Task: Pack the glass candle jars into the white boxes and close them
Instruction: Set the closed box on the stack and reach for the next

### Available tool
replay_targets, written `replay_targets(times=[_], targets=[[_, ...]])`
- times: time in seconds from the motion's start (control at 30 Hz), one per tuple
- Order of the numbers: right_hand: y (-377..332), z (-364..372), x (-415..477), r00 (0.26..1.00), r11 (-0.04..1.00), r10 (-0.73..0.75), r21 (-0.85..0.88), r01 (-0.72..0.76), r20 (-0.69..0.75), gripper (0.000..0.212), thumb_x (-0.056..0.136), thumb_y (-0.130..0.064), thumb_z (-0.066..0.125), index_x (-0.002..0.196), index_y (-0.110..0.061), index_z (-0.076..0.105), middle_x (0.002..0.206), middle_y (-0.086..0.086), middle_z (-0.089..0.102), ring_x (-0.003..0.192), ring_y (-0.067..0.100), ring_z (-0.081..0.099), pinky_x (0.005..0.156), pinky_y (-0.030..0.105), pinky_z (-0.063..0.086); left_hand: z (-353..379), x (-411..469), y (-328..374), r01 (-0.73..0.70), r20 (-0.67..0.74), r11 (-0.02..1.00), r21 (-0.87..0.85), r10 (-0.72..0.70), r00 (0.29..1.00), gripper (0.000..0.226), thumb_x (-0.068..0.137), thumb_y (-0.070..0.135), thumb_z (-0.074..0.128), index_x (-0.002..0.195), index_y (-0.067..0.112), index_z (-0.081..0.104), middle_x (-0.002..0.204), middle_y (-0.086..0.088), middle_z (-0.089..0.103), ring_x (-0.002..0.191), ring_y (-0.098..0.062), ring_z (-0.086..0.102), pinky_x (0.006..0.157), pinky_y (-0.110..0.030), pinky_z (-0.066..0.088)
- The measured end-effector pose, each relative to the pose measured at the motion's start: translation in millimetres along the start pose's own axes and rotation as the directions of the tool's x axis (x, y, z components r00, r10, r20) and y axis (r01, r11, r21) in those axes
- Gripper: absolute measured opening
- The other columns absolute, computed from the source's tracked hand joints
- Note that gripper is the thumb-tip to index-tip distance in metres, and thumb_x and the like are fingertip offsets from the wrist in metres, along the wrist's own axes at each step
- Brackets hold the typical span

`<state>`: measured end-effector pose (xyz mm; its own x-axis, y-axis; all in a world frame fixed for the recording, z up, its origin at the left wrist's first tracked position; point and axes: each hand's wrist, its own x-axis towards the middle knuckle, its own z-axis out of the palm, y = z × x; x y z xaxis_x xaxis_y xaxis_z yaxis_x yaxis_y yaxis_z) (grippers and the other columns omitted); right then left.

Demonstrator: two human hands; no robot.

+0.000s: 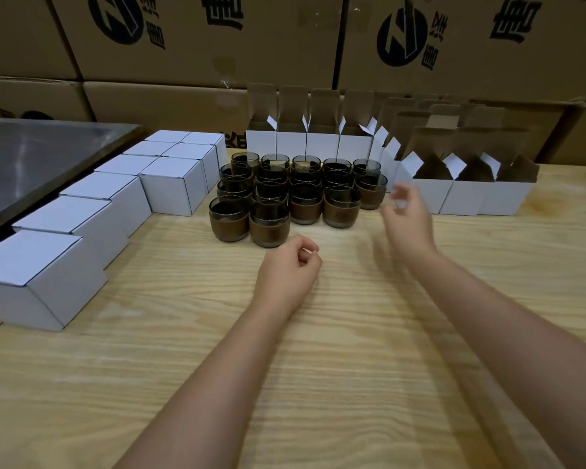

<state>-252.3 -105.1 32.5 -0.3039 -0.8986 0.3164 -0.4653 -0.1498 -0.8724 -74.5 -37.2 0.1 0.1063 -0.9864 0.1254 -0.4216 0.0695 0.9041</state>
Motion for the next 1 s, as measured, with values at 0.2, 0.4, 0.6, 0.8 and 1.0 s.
replay_targets(times=[0.2, 0.4, 0.6, 0.8, 1.0], targets=[[11, -31, 75, 0.994, 0.896, 0.112, -0.433, -0.096, 0.012, 0.071, 0.092, -0.012, 0.054, 0.151, -0.013, 0.014, 0.157, 0.006, 0.016, 0.135, 0.03, 0.036, 0.105, 0.045, 0.041, 2, 3, -3, -0.016, -0.025, 0.998, 0.063, 0.017, 1.0, 0.009, 0.086, 0.025, 0.058, 0.089, 0.03, 0.065, 0.073, 0.012, 0.062, 0.07, -0.001, 0.059, 0.069, -0.023, 0.05], [12, -32, 94, 0.987, 0.843, 0.162, -0.522, -0.131, 0.014, 0.058, 0.093, -0.005, 0.051, 0.146, -0.008, 0.027, 0.145, 0.016, 0.039, 0.131, 0.037, 0.04, 0.105, 0.048, 0.04, 2, 4, -4, -0.02, -0.028, 0.996, 0.082, 0.023, 0.999, 0.008, 0.086, 0.027, 0.058, 0.086, 0.03, 0.065, 0.073, 0.012, 0.063, 0.071, 0.0, 0.059, 0.07, -0.023, 0.051], [3, -30, 77, 0.99, 0.786, 0.14, -0.61, -0.101, 0.018, 0.043, 0.092, -0.004, 0.048, 0.135, -0.006, 0.041, 0.129, 0.019, 0.049, 0.117, 0.037, 0.048, 0.084, 0.042, 0.046, 2, 4, -4, -0.028, -0.037, 0.995, 0.101, 0.032, 0.999, 0.012, 0.082, 0.021, 0.059, 0.087, 0.03, 0.065, 0.069, 0.014, 0.061, 0.065, 0.003, 0.057, 0.069, -0.021, 0.05], [-15, -38, 15, 0.988, 0.791, 0.139, -0.608, -0.074, 0.06, 0.038, 0.092, -0.005, 0.042, 0.13, -0.006, 0.043, 0.123, 0.02, 0.051, 0.114, 0.038, 0.047, 0.085, 0.046, 0.047, 1, 3, -2, -0.028, -0.019, 0.998, 0.057, 0.029, 0.999, 0.006, 0.083, 0.031, 0.063, 0.089, 0.03, 0.065, 0.066, 0.016, 0.061, 0.065, 0.005, 0.057, 0.071, -0.025, 0.053], [-55, -31, -75, 0.977, 0.816, 0.083, -0.577, 0.046, 0.196, 0.034, 0.089, -0.005, 0.04, 0.123, -0.009, 0.043, 0.12, 0.019, 0.053, 0.112, 0.039, 0.047, 0.091, 0.054, 0.045, -1, -4, 3, -0.121, 0.027, 0.991, -0.063, 0.123, 0.992, 0.052, 0.076, 0.064, 0.059, 0.117, 0.031, 0.056, 0.099, 0.016, 0.062, 0.088, 0.001, 0.059, 0.087, -0.036, 0.053]])
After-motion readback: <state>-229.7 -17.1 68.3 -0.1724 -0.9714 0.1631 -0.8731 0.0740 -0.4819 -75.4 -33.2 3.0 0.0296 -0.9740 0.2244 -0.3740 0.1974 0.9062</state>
